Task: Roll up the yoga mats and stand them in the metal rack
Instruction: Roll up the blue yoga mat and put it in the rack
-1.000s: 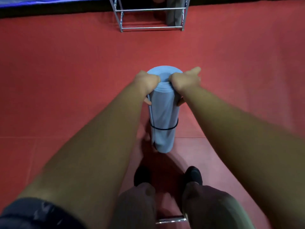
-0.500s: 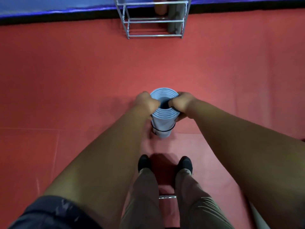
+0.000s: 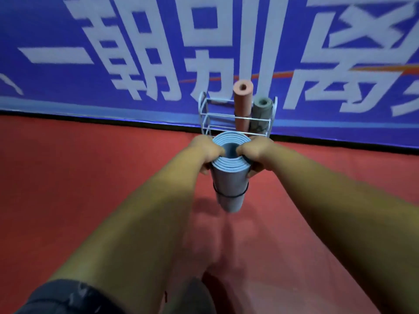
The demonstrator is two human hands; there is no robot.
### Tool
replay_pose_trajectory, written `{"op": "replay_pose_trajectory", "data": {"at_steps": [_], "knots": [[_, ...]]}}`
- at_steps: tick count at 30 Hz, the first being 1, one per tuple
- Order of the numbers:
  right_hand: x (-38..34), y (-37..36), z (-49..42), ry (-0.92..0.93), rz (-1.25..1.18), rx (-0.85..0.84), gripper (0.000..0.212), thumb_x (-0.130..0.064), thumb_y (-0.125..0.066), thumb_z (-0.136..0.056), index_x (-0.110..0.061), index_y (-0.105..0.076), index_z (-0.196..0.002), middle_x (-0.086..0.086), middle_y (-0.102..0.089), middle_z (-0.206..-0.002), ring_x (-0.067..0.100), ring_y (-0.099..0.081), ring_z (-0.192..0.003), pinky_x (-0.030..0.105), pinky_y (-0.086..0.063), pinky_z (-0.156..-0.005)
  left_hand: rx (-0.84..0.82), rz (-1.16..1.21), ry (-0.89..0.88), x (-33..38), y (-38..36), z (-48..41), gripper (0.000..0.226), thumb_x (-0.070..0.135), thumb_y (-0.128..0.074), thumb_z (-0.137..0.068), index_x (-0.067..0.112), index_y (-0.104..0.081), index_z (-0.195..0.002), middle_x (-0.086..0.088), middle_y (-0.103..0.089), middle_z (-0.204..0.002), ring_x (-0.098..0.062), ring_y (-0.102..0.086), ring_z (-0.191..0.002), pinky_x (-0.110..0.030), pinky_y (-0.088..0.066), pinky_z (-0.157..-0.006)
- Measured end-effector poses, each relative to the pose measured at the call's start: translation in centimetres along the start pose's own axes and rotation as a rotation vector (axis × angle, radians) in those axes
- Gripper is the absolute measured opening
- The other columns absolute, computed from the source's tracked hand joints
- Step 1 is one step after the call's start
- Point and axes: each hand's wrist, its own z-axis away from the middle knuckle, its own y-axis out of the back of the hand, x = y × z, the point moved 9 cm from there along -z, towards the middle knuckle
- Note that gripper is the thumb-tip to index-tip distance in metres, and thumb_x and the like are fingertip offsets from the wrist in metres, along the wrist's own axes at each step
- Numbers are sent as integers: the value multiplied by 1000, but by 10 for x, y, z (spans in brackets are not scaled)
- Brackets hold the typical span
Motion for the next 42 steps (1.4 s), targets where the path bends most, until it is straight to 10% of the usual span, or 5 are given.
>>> {"op": "replay_pose_trajectory", "data": {"at_steps": [7, 11, 19, 42], "knots": [[-101, 22, -43, 69, 37, 61, 22, -11, -62, -91, 3, -60, -109, 32, -69, -90, 48, -69, -49, 51, -62, -50, 49, 91, -45, 33, 87, -54, 21, 22, -74, -87, 12, -68, -105, -18, -74, -92, -37, -73, -62, -45, -65, -53], [-147, 12, -99, 23, 70, 74, 33, -17, -61, -82, -1, -59, -110, 36, -72, -92, 53, -73, -60, 78, -58, -74, 18, 151, -51, 29, 126, -122, 25, 22, -73, -86, 11, -68, -107, -19, -76, -96, -40, -77, -68, -50, -67, -59], [-252, 3, -219, -24, 137, 112, 23, -16, -61, -93, -5, -58, -113, 31, -70, -98, 49, -76, -64, 54, -66, -58, -26, 222, -116, 34, 208, -268, 26, 24, -75, -83, 14, -72, -107, -13, -77, -99, -32, -78, -81, -52, -68, -64], [-446, 180, -496, 193, 8, 203, 23, -24, -67, -85, -19, -71, -106, 18, -72, -104, 46, -74, -83, 52, -66, -57, 141, 250, -198, 245, 341, -545, 17, 18, -76, -82, 11, -76, -98, -13, -78, -82, -27, -76, -63, -46, -68, -61]]}}
